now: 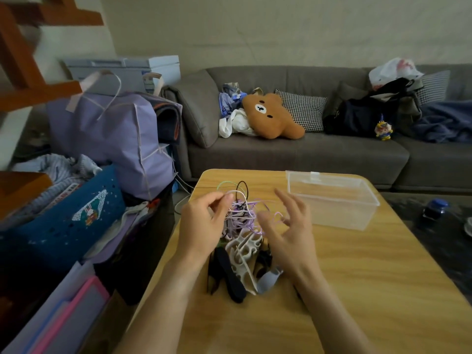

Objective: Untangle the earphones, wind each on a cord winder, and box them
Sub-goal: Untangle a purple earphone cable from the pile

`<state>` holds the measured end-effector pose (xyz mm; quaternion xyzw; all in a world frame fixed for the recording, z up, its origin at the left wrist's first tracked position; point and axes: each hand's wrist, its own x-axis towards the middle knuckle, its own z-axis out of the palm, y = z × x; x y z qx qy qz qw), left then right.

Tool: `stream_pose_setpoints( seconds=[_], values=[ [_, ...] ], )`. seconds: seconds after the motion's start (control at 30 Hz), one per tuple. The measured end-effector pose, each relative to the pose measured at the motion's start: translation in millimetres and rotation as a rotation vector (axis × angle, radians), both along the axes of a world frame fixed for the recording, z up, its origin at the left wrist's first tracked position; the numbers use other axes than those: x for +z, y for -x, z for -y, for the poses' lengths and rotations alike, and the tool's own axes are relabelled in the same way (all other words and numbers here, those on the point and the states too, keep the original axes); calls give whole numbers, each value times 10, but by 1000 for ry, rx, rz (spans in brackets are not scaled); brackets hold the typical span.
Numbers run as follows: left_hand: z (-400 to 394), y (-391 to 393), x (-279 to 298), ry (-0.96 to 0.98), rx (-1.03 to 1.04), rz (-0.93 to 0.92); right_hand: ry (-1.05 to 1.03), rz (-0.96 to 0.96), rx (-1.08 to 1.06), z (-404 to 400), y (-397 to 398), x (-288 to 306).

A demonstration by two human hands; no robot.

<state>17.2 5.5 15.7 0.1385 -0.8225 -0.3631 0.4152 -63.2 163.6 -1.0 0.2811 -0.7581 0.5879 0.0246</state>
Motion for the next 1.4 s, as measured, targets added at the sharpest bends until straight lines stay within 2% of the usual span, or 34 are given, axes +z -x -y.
stream_pose_setpoints(
  seconds=[0.1,0.2,0.4,0.53,0.7,0.8,0.87,0.97,1.07,1.2,1.27,1.4],
  values=[
    [-12,26,-24,38,-66,42,-76,-175,142,65,-16,-11],
    [26,76,-126,27,-113,143,-73,-201,140,112,2,-41],
    [133,147,-396,172,-78,330,307,183,70,81,60,131],
    [39,213,-415,170,-3,327,511,206,35,-24,121,281],
    [30,238,-364,213,63,279,699,224,88,-63,91,412],
    [55,216,-356,171,77,238,798,341,109,-70,57,460],
    [94,200,-356,119,77,227,806,459,44,-99,66,479],
    [135,152,-332,79,55,256,670,561,-86,-142,110,459],
    [111,113,-289,114,9,292,459,517,-47,-137,152,419],
    [122,116,-297,140,-47,280,-247,250,14,-97,159,271],
    [118,122,-318,131,-61,266,-482,249,55,-66,137,196],
    [76,109,-350,157,-92,283,-554,174,119,-58,161,159]
  ],
)
